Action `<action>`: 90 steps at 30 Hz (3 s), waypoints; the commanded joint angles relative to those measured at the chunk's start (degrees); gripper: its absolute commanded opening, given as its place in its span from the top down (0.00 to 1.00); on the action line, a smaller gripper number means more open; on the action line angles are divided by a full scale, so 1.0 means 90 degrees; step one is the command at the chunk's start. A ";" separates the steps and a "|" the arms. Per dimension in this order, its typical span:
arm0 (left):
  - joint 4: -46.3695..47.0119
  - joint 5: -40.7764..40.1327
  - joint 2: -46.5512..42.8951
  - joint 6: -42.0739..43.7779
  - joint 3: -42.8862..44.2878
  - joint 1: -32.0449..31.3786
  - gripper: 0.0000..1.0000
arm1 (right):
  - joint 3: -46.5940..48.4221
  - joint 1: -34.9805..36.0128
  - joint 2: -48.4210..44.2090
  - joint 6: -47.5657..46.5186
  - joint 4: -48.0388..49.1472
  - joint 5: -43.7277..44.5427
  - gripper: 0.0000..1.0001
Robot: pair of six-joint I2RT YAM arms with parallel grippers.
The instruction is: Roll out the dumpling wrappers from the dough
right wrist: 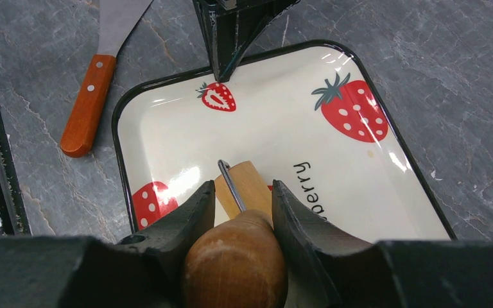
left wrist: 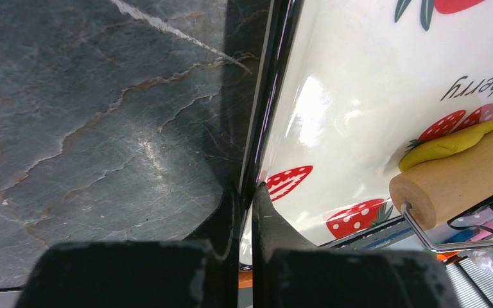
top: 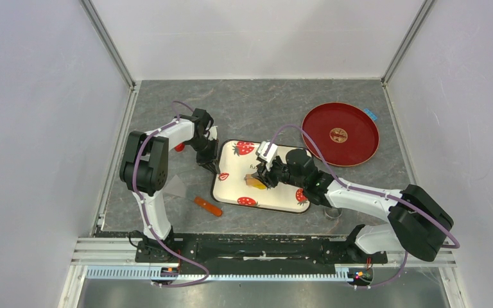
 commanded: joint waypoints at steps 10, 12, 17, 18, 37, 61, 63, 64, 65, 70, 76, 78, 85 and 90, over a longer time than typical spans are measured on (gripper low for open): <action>0.0551 -0.1186 -0.0021 -0.0117 -0.0076 0.0098 0.98 | -0.0886 0.0319 0.0745 0.1540 -0.4170 -0.1879 1.00; 0.0553 -0.1198 -0.0026 -0.0117 -0.0075 0.0098 0.98 | -0.0885 0.0318 0.0735 0.1520 -0.4216 -0.1906 1.00; 0.0557 -0.1210 -0.0029 -0.0114 -0.0075 0.0101 0.98 | -0.0943 0.0320 0.0670 0.1560 -0.4245 -0.1909 1.00; 0.0552 -0.1209 -0.0029 -0.0108 -0.0075 0.0105 0.98 | -0.0953 0.0318 0.0650 0.1580 -0.4248 -0.1899 1.00; 0.0544 -0.1198 -0.0035 -0.0117 -0.0075 0.0107 0.98 | -0.1021 0.0313 0.0716 0.1700 -0.4239 -0.1716 1.00; 0.0546 -0.1155 -0.0087 -0.0100 -0.0053 0.0117 0.98 | 0.2665 -0.0356 0.0818 0.1578 -0.4532 -0.0624 1.00; 0.0546 -0.1147 -0.0080 -0.0104 -0.0046 0.0117 0.98 | 0.2933 -0.0455 0.0900 0.1634 -0.4405 -0.0671 1.00; 0.0552 -0.1135 -0.0087 -0.0102 -0.0046 0.0117 0.98 | 0.3019 -0.0513 0.0931 0.1693 -0.4253 -0.0773 1.00; 0.0545 -0.1127 -0.0083 -0.0100 -0.0046 0.0117 0.98 | 0.3073 -0.0571 0.0951 0.1750 -0.4102 -0.0964 1.00; 0.0552 -0.1113 -0.0096 -0.0097 -0.0036 0.0122 0.98 | 0.3343 -0.0691 0.1051 0.1917 -0.3704 -0.0913 1.00; 0.0559 -0.1085 -0.0169 -0.0086 -0.0027 0.0121 0.98 | 0.3275 -0.0773 0.0997 0.2001 -0.3201 -0.0489 1.00; 0.0609 -0.1084 -0.0239 -0.0084 -0.0063 0.0117 0.98 | 0.3131 -0.0783 0.0923 0.2085 -0.2901 -0.0339 1.00; 0.0808 -0.1059 -0.0571 -0.0070 -0.0180 0.0117 0.77 | 0.2645 -0.0888 0.0778 0.2424 -0.1860 -0.0017 1.00; 0.0964 -0.1030 -0.0793 -0.0049 -0.0289 0.0070 0.60 | 0.2037 -0.0979 0.0754 0.2713 -0.0930 0.0293 1.00</action>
